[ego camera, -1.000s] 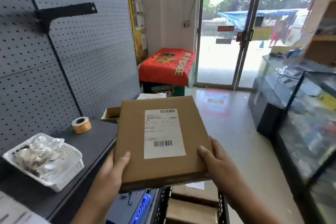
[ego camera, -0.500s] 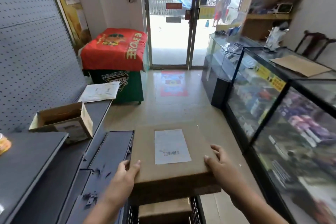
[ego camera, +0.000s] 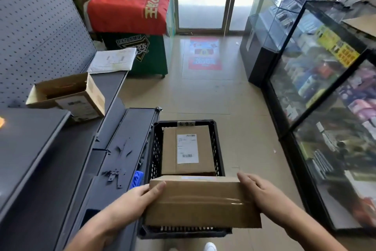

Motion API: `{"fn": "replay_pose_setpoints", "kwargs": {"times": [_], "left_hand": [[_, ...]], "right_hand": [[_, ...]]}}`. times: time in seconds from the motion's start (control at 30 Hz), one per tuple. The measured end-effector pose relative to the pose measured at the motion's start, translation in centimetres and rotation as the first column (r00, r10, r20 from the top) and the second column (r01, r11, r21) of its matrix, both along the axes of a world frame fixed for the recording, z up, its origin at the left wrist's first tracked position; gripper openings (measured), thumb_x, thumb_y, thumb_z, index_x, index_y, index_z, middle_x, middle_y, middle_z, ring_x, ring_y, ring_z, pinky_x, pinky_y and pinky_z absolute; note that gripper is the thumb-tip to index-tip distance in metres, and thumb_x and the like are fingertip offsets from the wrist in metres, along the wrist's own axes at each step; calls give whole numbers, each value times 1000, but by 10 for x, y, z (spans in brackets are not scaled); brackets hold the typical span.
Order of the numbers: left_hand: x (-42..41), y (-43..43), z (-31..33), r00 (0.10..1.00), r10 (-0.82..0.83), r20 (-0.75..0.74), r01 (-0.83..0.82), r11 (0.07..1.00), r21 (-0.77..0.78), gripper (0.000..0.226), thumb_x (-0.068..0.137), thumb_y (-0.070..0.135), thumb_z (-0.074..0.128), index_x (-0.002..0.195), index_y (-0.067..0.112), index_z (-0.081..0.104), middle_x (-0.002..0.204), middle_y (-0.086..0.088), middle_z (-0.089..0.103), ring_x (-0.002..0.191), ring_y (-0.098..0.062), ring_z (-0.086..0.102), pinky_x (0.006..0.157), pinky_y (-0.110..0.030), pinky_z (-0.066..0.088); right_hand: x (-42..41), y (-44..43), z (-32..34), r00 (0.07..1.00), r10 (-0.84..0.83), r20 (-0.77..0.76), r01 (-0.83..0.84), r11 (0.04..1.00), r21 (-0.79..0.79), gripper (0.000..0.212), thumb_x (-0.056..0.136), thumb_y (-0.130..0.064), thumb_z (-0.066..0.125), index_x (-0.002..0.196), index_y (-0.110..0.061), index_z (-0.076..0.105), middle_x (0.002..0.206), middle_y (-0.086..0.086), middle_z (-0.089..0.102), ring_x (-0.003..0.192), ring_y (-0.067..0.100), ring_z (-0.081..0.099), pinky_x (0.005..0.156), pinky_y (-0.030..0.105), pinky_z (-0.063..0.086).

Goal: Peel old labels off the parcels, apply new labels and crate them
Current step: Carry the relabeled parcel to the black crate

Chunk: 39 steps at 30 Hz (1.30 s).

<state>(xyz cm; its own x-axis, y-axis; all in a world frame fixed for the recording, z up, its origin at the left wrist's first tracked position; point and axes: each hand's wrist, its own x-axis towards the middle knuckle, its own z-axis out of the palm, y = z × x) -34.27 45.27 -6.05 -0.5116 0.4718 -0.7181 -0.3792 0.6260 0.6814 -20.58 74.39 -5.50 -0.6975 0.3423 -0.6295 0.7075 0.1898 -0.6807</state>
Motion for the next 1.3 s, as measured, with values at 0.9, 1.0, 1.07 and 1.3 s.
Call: {"fn": "replay_pose_setpoints", "kwargs": {"times": [0.9,1.0,1.07,1.3], "left_hand": [[-13,-10,-100,997,83,9,-79,979,-190,101,62,100,44,99,13,78,97,-12,77,94,-35,72,91,-46,56],[-21,-7,-102,995,101,-4,-100,976,-196,98,67,99,40,99,14,78,95,-10,78,89,-30,74,85,-41,59],[-25,-4,-104,994,107,-13,-107,971,-215,88,75,89,39,100,14,76,92,-3,78,82,-20,76,73,-30,59],[-32,-9,-124,987,161,27,-150,961,-233,88,74,88,40,102,12,75,94,-1,78,85,-16,75,87,-33,58]], "right_hand": [[-34,10,-90,979,137,149,-146,988,49,68,85,-80,32,100,-23,66,102,-9,68,96,9,63,94,35,51],[-43,13,-96,976,146,160,-159,985,73,85,73,-91,28,101,-20,66,100,-8,69,97,11,64,95,37,50],[-49,12,-95,976,150,160,-164,983,79,77,81,-84,30,104,-20,66,103,-7,68,97,11,63,94,37,52],[-63,5,-96,965,197,173,-213,974,79,62,87,-77,31,102,-27,64,100,-5,67,90,15,66,81,41,59]]}}
